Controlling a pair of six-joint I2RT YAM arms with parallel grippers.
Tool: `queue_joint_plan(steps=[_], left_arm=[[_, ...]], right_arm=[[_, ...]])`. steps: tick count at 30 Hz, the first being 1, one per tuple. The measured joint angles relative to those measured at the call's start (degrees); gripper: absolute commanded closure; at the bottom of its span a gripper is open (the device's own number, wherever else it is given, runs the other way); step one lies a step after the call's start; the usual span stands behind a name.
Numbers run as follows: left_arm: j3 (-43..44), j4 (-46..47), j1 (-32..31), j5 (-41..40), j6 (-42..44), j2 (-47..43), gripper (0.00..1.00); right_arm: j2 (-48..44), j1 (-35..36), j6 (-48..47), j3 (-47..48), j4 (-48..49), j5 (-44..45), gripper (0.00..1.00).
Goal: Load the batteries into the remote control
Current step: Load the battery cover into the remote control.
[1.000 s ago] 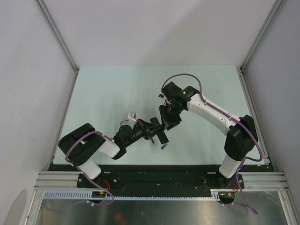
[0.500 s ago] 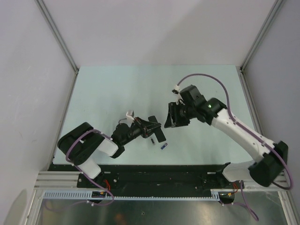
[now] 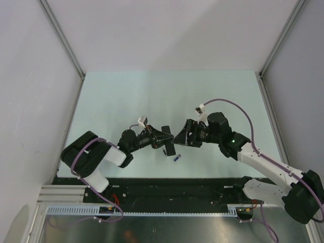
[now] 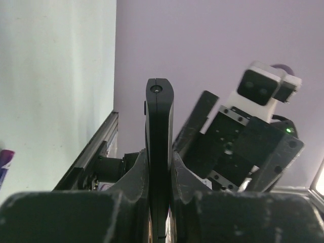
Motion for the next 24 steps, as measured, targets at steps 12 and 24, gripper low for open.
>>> queue_joint_plan(steps=[12, 24], left_arm=[[3.1, 0.1, 0.0, 5.4, 0.0, -1.4, 1.0], [3.1, 0.1, 0.0, 5.5, 0.0, -3.4, 1.0]], right_arm=[[2.6, -1.6, 9.9, -10.8, 24.8, -11.2, 0.22], [8.1, -0.7, 11.7, -11.1, 31.1, -16.5, 0.4]])
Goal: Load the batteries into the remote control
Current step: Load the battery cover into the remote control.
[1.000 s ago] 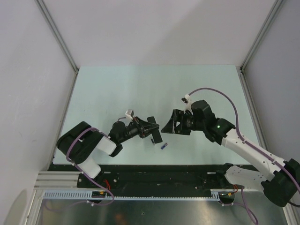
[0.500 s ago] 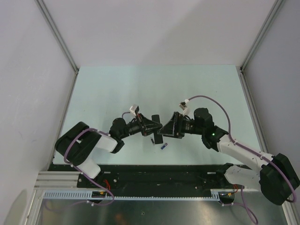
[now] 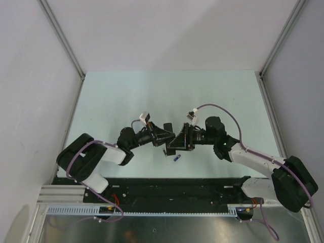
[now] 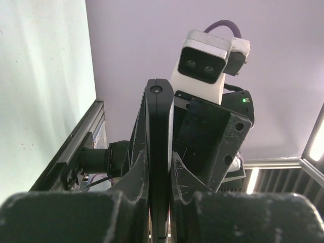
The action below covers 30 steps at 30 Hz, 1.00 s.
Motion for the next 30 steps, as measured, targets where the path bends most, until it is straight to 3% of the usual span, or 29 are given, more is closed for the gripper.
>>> queue_joint_plan(steps=[6, 17, 27, 30], left_arm=[[0.0, 0.0, 0.0, 0.1, 0.0, -0.7, 1.0], [0.0, -0.3, 0.0, 0.2, 0.6, -1.6, 1.0], [0.0, -0.3, -0.3, 0.7, 2.3, -2.1, 1.0], [0.0, -0.3, -0.7, 1.0, 3.0, -2.1, 1.0]], right_arm=[[0.9, 0.2, 1.2, -1.2, 2.3, -1.1, 0.53], [2.5, 0.3, 5.3, -2.7, 9.2, -3.2, 0.67], [3.5, 0.3, 8.6, -3.7, 12.6, -3.8, 0.98], [3.5, 0.3, 8.5, -3.8, 12.4, -3.8, 1.0]])
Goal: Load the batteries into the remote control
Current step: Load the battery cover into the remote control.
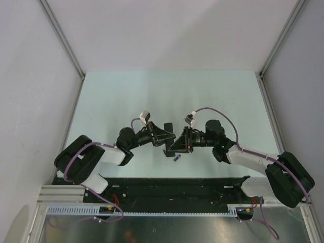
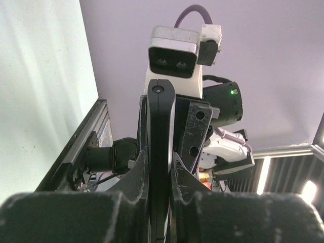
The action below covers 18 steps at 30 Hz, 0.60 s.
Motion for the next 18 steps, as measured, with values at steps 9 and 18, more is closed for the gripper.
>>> queue_joint_plan(steps=[9, 18], left_arm=[[0.0, -0.1, -3.7, -1.0, 2.3, 0.0, 1.0], [-0.2, 0.0, -5.3, -4.7, 3.7, -0.8, 1.0]], right_arm=[[-1.6, -0.2, 0.0, -1.2, -2.3, -2.5, 1.0], [-3.4, -2.2, 0.0, -1.5, -3.8, -3.3, 1.0]])
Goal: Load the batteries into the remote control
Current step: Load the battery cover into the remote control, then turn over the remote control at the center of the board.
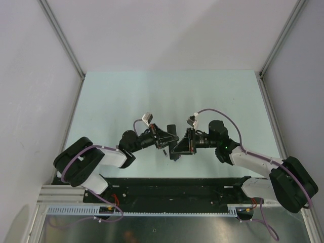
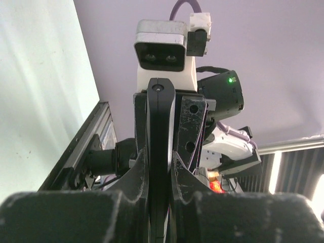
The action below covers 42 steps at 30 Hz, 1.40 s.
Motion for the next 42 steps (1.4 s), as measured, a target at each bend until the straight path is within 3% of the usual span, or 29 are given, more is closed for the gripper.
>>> queue_joint_plan(steps=[12, 16, 17, 20, 22, 23, 30, 33, 35, 37, 39, 42], left_arm=[[-0.7, -1.2, -0.6, -1.9, 1.0, -2.4, 1.0], [-0.8, -1.2, -0.5, -2.0, 1.2, -2.4, 1.0], [-1.0, -1.2, -0.5, -1.9, 1.2, -2.4, 1.0], [-1.8, -0.9, 0.2, 1.1, 1.3, -2.6, 1.0], [-2.6, -0.7, 0.7, 4.2, 1.3, -2.6, 1.0], [-2.7, -0.7, 1.1, 4.9, 1.3, -2.6, 1.0], [-0.6, -0.2, 8.1, 8.2, 0.9, -1.4, 1.0], [1.5, -0.9, 12.2, 8.6, 3.5, -1.4, 1.0], [4.8, -8.7, 14.2, 7.8, 9.3, -2.8, 1.0], [10.4, -22.8, 14.5, 4.0, 17.7, -5.3, 1.0], [20.0, -43.3, 13.4, -5.6, 28.5, -7.7, 1.0], [29.4, -59.5, 10.9, -16.1, 38.1, -8.3, 1.0]], right_arm=[[0.3, -2.0, 0.0, 0.0, 1.6, -3.4, 0.99], [1.6, -2.9, 0.0, 0.2, 2.9, -5.9, 0.75], [2.0, -3.0, -0.2, 0.3, 3.0, -6.6, 0.61], [2.1, -4.0, -1.5, 0.9, 2.1, -5.4, 0.43], [1.4, -6.0, -3.2, 2.1, -0.1, -3.3, 0.37], [0.7, -6.6, -3.9, 2.5, -1.2, -2.7, 0.27], [-10.4, -9.4, -13.5, 7.5, -16.5, -1.0, 0.25], [-13.7, -10.6, -19.9, 10.0, -27.1, 6.0, 0.28], [-14.2, -10.0, -23.2, 11.2, -33.4, 13.2, 0.3], [-13.8, -8.3, -26.0, 12.0, -39.8, 21.4, 0.3], [-13.6, -6.2, -27.6, 12.1, -45.2, 29.7, 0.3], [-13.7, -3.7, -29.0, 12.2, -50.8, 40.1, 0.29]])
